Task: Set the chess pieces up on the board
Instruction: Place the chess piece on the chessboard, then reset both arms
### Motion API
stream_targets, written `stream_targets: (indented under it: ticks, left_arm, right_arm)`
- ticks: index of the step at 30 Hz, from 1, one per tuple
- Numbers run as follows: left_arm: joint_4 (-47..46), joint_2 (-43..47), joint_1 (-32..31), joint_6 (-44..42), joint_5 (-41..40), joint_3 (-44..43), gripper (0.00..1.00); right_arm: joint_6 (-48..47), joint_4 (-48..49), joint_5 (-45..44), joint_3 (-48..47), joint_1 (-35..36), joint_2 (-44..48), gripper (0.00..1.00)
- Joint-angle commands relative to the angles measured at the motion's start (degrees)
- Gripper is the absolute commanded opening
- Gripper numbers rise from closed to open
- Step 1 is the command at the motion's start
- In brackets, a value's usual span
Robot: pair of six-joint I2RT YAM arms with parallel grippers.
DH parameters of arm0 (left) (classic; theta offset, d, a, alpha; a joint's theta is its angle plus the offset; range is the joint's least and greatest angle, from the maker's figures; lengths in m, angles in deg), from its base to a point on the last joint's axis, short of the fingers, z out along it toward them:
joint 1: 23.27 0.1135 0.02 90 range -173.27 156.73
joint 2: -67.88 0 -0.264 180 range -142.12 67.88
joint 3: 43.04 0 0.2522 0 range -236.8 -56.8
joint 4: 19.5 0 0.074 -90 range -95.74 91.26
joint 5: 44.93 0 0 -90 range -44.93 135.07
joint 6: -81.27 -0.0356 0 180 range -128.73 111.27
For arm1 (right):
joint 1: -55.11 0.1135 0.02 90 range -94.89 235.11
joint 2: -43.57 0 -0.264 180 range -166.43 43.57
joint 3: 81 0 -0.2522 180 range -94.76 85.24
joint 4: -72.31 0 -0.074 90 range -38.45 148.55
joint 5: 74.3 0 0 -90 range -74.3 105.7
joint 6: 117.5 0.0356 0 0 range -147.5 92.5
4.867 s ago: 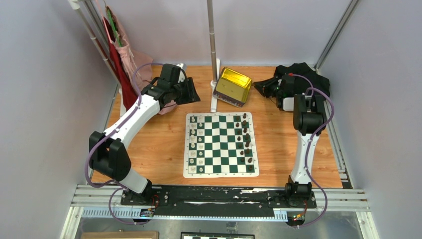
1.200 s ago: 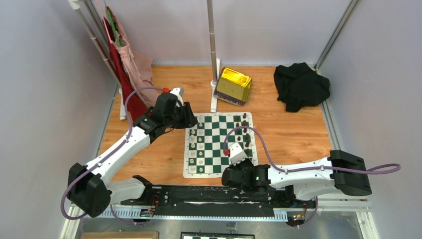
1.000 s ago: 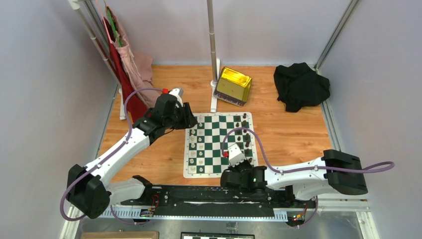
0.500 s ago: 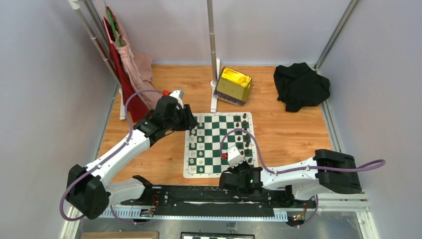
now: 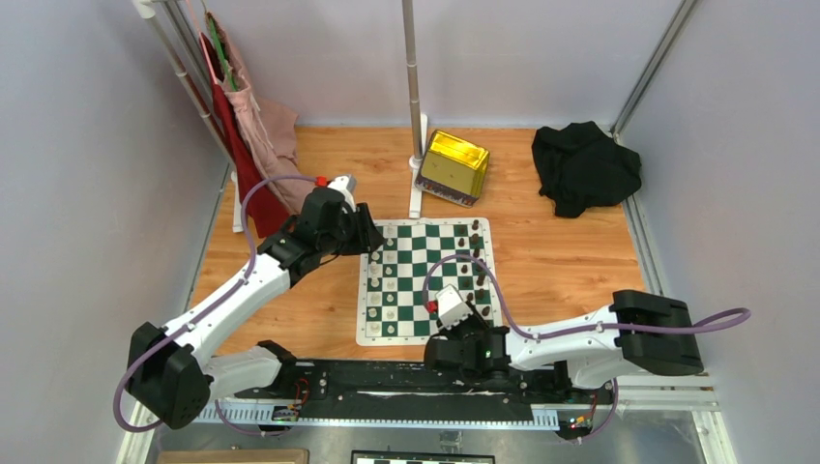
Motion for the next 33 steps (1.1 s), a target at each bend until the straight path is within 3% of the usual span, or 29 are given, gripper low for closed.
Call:
stream_targets:
  ticks: [1, 5, 7, 14, 17, 23, 28, 33]
  left_arm:
    - [0.7, 1.2, -0.4, 0.7, -1.4, -2.2, 0.49]
    - [3.0, 0.9, -0.4, 0.5, -3.0, -6.0, 0.49]
    - [3.4, 0.6, -0.4, -0.2, -6.7, -7.9, 0.5]
    - [-1.5, 2.4, -0.4, -2.6, -21.4, -8.4, 0.54]
    - [-5.0, 3.5, -0.3, -5.2, -28.1, -5.8, 0.55]
    - [-14.2, 6.9, 1.4, -11.3, -36.4, 5.0, 0.57]
    - [-23.0, 9.9, 4.6, -14.1, -35.1, 13.8, 0.57]
    - [-25.5, 10.1, 5.2, -16.0, -35.0, 17.3, 0.57]
  right_arm:
    - [-3.3, -4.3, -3.1, -5.1, 1.0, 3.5, 0.43]
    - [-11.4, -6.9, -4.6, -13.1, 0.2, 8.8, 0.44]
    - [-17.1, -7.4, -3.1, -17.3, -4.8, 11.4, 0.45]
    - [-29.1, -4.9, 14.9, -25.3, -39.0, 16.8, 0.47]
    - [-30.8, -1.5, 23.9, -24.4, -53.0, 16.2, 0.57]
    - [-28.3, 1.8, 34.3, -22.7, -72.4, 9.4, 0.6]
    - [-28.8, 5.9, 33.6, -20.5, -75.4, 6.6, 0.65]
    - [-29.4, 10.2, 32.7, -17.0, -75.7, 6.3, 0.68]
